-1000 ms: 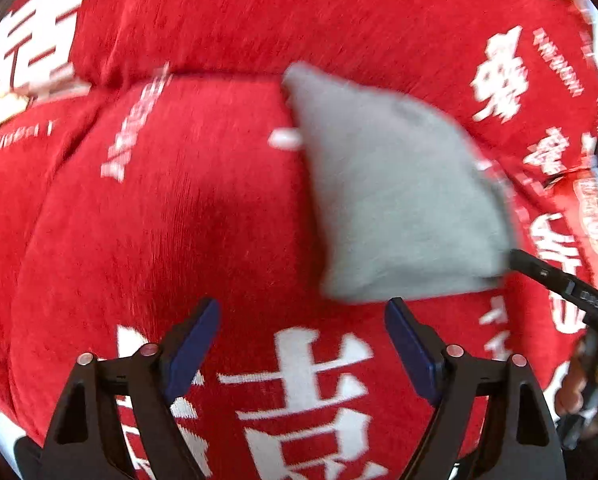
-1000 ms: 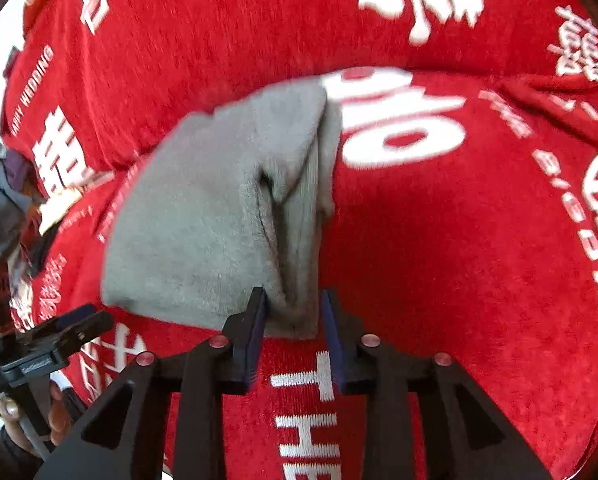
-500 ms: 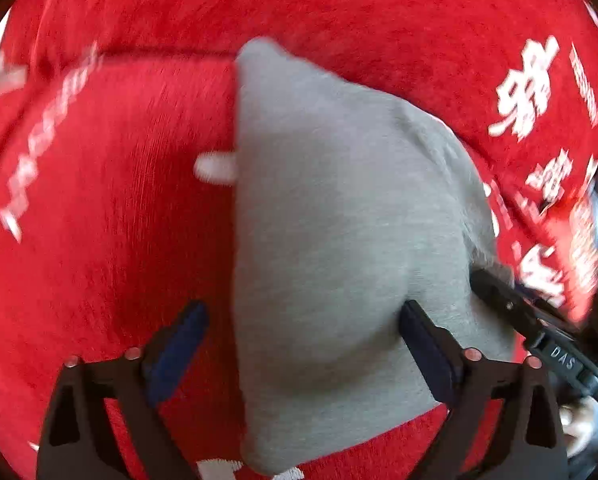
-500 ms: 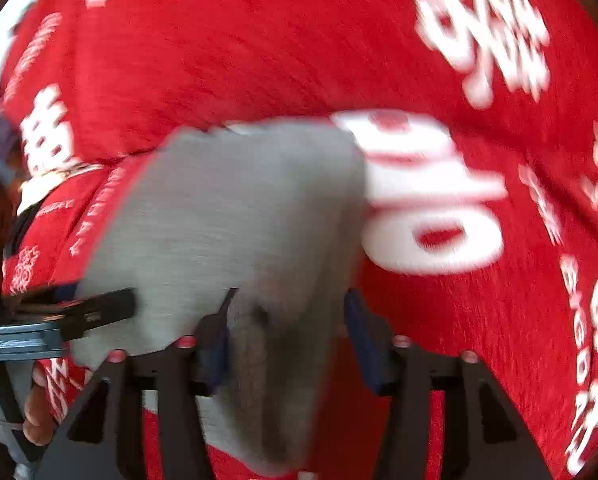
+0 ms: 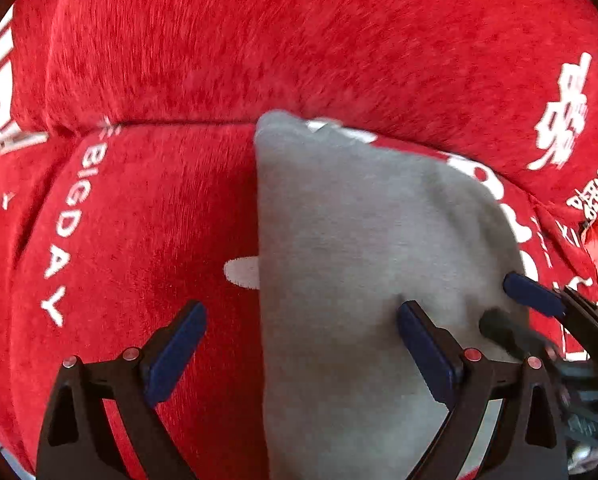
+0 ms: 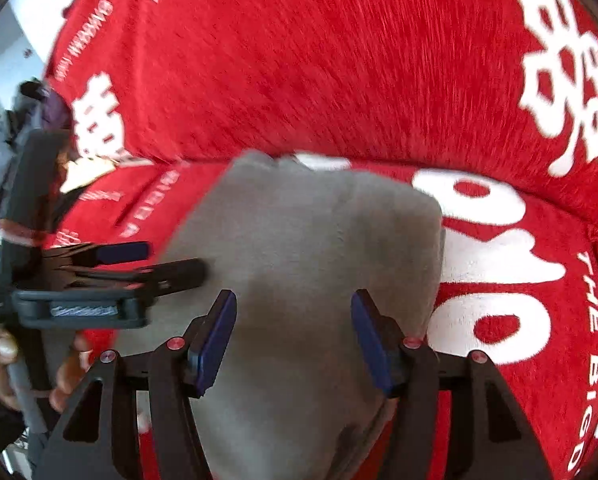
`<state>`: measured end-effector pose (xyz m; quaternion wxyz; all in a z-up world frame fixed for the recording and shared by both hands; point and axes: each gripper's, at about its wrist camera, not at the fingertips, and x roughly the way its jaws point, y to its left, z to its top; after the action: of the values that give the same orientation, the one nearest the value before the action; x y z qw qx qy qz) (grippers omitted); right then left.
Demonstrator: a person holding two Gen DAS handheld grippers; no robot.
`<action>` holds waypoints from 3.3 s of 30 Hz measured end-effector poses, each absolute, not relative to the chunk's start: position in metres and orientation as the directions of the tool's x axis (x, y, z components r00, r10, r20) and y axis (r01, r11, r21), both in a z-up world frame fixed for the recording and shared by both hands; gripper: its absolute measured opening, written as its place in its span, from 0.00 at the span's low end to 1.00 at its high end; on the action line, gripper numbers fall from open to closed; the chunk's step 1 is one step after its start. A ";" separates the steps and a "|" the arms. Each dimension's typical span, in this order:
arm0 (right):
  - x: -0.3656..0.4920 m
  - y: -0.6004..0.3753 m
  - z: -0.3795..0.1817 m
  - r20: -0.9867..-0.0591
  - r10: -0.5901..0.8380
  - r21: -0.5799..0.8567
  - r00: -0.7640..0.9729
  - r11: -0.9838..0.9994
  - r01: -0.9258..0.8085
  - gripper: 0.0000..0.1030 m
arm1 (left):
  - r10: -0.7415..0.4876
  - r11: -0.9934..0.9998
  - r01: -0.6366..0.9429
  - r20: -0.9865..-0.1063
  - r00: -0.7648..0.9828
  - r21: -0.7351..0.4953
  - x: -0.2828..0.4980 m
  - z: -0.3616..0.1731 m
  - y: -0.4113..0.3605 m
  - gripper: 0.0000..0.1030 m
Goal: Fold small clothes
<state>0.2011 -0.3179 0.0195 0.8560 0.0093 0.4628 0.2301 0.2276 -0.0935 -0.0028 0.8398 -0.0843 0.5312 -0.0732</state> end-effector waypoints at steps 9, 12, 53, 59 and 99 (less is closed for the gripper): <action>0.249 -0.357 0.020 -0.774 0.346 0.245 0.531 0.936 -0.254 0.62 | -0.251 0.958 -0.013 -0.863 0.437 -0.285 0.262 0.004 -0.076 1.00; 0.257 -0.344 0.028 -0.761 0.393 0.269 0.517 0.915 -0.300 0.62 | -0.245 0.961 -0.012 -0.870 0.427 -0.276 0.277 0.004 -0.082 1.00; 0.219 -0.340 -0.018 -0.768 0.497 0.451 0.404 0.867 -0.210 0.45 | -0.405 0.914 0.165 -0.836 0.371 -0.370 0.233 -0.007 -0.113 0.55; 0.197 -0.327 0.011 -0.758 0.473 0.403 0.450 0.881 -0.247 0.34 | -0.406 0.914 0.175 -0.830 0.382 -0.367 0.214 0.012 -0.100 0.44; -0.007 -0.245 0.040 -0.739 0.493 0.347 0.459 0.863 -0.368 0.33 | -0.398 0.916 0.146 -0.807 0.436 -0.373 0.008 0.016 -0.005 0.44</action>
<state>-0.0073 -0.2447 0.0402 0.8514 0.0688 0.4545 0.2527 0.0078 -0.0047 0.0163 0.8382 -0.1243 0.5056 -0.1624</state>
